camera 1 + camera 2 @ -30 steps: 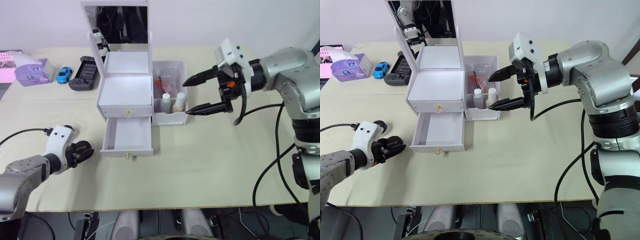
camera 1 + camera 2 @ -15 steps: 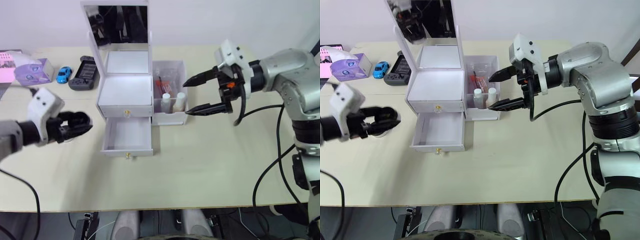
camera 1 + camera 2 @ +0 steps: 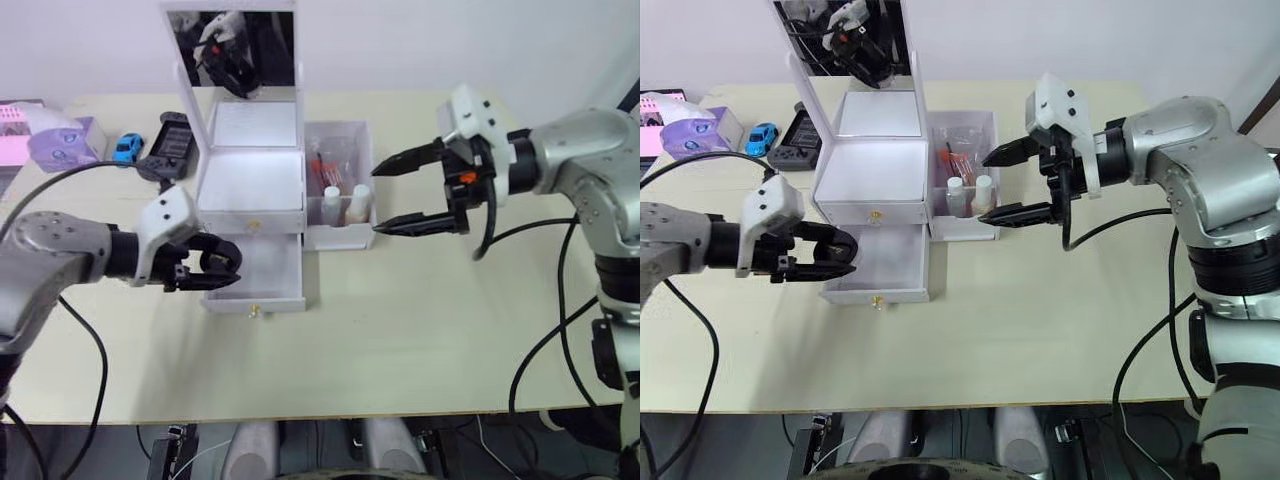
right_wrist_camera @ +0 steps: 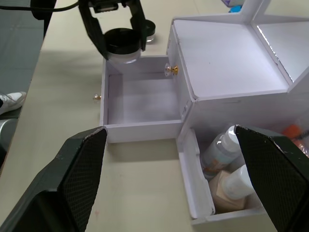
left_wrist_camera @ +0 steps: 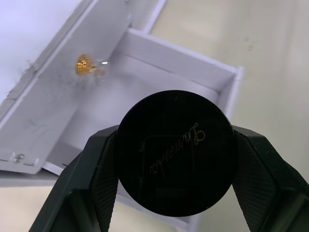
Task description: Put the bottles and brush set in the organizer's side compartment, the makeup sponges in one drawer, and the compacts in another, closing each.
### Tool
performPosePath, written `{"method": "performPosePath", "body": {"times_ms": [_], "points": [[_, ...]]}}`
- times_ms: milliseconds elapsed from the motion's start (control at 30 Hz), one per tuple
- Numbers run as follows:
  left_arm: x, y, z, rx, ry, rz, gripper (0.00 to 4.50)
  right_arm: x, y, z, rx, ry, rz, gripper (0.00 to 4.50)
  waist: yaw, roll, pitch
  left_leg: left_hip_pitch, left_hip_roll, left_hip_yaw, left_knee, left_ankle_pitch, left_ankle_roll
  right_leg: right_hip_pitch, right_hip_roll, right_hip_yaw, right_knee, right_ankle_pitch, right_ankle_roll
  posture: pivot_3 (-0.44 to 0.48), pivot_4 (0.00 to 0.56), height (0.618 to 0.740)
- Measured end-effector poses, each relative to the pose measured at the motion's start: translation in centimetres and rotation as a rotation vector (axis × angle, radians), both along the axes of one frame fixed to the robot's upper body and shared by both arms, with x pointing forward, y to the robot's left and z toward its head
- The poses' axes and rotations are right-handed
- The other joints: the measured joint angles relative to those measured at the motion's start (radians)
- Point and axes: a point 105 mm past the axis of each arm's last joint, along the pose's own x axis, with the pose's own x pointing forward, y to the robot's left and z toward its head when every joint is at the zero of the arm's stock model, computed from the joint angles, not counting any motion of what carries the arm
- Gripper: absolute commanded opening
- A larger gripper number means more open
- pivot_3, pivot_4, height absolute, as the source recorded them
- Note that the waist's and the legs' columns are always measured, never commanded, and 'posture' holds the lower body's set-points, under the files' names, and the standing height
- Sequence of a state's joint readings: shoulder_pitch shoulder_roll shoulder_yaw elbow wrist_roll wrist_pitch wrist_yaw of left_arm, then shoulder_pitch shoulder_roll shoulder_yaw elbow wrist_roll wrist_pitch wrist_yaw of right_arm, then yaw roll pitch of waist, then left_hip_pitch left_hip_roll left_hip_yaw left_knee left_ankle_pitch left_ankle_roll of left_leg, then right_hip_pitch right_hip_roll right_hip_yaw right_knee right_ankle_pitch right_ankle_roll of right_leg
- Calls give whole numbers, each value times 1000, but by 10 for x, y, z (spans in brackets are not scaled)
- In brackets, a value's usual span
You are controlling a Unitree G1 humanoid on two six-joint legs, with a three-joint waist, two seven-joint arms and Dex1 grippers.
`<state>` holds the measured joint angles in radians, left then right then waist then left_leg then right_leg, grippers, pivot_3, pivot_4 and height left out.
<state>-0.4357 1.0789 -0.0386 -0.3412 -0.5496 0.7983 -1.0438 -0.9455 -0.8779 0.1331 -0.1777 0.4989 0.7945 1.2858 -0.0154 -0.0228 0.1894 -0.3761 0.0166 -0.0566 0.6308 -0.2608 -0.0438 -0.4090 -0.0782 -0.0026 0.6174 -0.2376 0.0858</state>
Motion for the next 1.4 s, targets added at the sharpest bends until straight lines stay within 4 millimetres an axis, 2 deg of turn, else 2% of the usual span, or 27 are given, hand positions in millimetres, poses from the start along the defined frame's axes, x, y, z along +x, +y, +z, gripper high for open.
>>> {"method": "performPosePath", "body": {"times_ms": [167,333,633,700,767,1000,1100,1300,1367,1400], "points": [[9,-9,-12,35,5,-23,2689,-5,-3,2,13,-5,-16,4500,0,0,0,0,0,0,0,0,0,0,0,0,0,1,3,0,150,740],[8,-13,-19,80,11,-69,2689,-7,-6,3,9,-6,-32,4500,-3,0,0,0,0,0,0,0,0,0,0,0,0,1,3,0,150,740],[6,-9,-26,148,28,-92,2689,-10,-7,5,27,-9,-36,4500,-1,0,0,0,0,0,0,0,0,0,0,0,0,1,3,0,150,740],[6,-8,-27,151,29,-82,3735,-9,-7,5,27,-9,-37,4500,-1,0,0,0,0,0,0,0,0,0,0,0,1,1,3,0,150,740],[8,-7,-27,157,26,-69,4469,-9,-7,5,27,-10,-37,4500,-1,0,0,0,0,0,0,0,0,0,0,0,1,1,4,0,150,740],[9,-4,-28,164,30,-46,4469,-9,-7,5,28,-9,-38,4500,-1,0,0,0,0,-1,0,0,0,0,0,0,1,1,4,0,150,740],[8,-4,-21,125,36,-36,4469,-9,-7,5,28,-9,-37,4500,-1,0,0,0,0,-1,0,0,0,0,0,0,1,1,4,0,150,740],[-1,-4,9,-30,26,-78,4469,-6,-8,5,37,-11,-54,4500,-3,0,0,0,0,-1,0,0,0,0,0,0,1,1,4,0,150,740],[-7,5,23,-107,3,-95,4469,1,-11,7,41,-28,-89,4500,-7,0,0,0,0,0,0,0,0,-1,0,0,1,1,3,0,150,740],[-8,16,29,-136,-15,-71,4469,7,-15,8,34,-44,-127,4500,-7,0,0,1,0,0,0,0,0,-1,0,0,2,1,3,0,150,740]]}}
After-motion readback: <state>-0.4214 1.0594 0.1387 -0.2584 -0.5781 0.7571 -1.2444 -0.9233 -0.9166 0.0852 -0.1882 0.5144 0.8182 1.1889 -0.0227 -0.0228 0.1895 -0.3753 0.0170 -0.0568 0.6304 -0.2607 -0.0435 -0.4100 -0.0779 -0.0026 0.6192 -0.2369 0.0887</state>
